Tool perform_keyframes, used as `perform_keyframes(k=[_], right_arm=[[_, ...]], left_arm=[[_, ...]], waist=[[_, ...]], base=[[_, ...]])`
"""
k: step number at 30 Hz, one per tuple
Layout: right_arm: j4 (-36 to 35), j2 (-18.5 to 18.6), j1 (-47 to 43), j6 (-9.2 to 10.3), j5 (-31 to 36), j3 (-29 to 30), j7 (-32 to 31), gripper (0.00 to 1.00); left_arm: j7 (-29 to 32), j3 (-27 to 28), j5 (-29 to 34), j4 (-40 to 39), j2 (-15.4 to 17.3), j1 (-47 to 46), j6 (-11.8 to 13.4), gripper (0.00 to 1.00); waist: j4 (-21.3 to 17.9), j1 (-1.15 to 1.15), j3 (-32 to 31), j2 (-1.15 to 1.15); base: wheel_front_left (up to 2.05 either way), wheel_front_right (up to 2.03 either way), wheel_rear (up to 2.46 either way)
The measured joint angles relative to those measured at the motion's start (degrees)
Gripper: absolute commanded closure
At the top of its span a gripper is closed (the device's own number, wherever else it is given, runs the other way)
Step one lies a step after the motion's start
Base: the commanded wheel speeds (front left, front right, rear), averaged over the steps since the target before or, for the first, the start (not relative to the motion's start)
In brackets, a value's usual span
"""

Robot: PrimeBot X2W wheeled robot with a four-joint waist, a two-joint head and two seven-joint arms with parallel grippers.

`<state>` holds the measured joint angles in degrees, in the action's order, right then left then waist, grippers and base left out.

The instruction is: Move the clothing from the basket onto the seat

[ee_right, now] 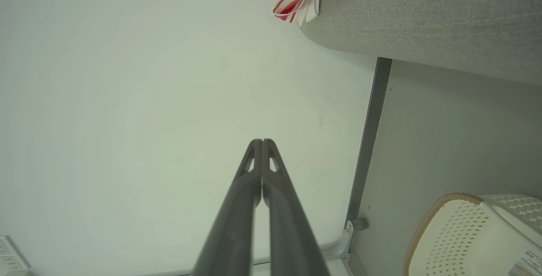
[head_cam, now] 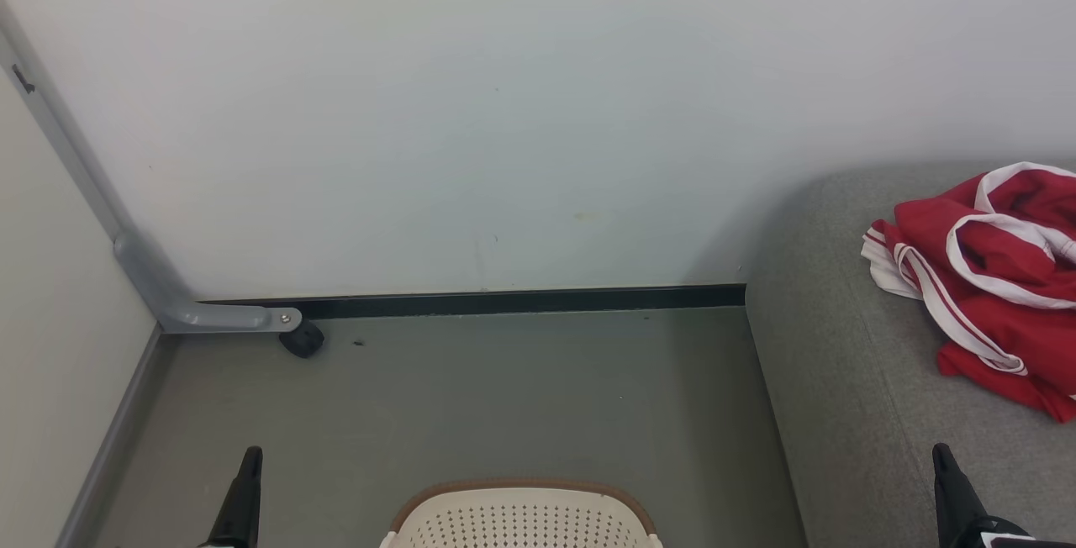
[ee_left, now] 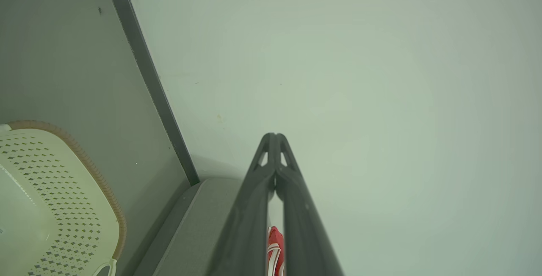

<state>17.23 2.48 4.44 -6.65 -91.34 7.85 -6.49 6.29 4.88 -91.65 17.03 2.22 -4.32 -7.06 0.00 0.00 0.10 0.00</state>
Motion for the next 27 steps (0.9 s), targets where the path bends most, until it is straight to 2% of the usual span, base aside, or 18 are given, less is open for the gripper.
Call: perform_keyframes(k=[27], right_arm=[[0.00,0.00,0.00,0.00,0.00,-0.01,0.00,1.00]], left_arm=[[0.00,0.00,-0.01,0.05,0.00,0.00,0.00,1.00]], waist=[[0.00,0.00,0.00,0.00]], base=[[0.00,0.00,0.00]])
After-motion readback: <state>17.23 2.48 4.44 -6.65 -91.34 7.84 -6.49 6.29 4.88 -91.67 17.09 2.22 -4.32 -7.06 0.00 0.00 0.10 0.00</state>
